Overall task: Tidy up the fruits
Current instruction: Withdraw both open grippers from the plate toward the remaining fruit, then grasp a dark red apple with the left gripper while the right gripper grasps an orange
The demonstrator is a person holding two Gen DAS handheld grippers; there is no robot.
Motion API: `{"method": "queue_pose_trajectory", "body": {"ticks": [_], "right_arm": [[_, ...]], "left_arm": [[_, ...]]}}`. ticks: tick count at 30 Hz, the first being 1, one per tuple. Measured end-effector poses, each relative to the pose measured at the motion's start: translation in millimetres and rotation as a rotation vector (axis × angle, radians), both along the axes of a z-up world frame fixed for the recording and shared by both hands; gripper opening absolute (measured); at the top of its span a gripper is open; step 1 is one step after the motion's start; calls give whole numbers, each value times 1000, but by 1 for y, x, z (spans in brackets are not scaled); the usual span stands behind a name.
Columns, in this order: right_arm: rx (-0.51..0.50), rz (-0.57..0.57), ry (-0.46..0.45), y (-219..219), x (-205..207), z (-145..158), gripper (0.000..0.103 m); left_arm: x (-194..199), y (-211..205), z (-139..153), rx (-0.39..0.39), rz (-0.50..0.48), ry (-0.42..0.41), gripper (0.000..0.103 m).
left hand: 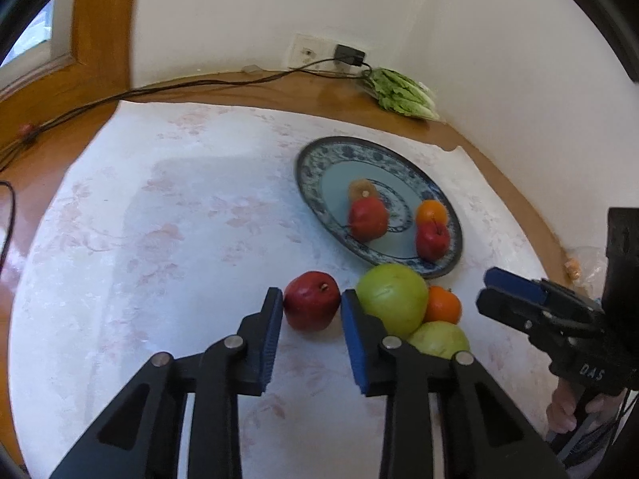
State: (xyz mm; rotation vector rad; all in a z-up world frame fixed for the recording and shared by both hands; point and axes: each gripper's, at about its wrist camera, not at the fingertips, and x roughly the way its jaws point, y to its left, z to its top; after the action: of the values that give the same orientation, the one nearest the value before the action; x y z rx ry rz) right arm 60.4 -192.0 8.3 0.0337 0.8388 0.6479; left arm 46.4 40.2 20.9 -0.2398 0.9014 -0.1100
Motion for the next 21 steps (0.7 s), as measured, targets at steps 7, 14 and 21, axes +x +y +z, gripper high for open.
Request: {"method": "queue_pose_trajectory", "body": {"ticks": [7,14,21], "right_arm": [[9,9,13,3,-1,-2,47],[18,17,33,6,-1,-5,47],[40,-9,101,9,7,-13,47]], "left_arm": [[2,9,-1,3,42,15,32],[7,11,-10,-9,56,39,33],[5,11,-10,12,62,33,32]]}}
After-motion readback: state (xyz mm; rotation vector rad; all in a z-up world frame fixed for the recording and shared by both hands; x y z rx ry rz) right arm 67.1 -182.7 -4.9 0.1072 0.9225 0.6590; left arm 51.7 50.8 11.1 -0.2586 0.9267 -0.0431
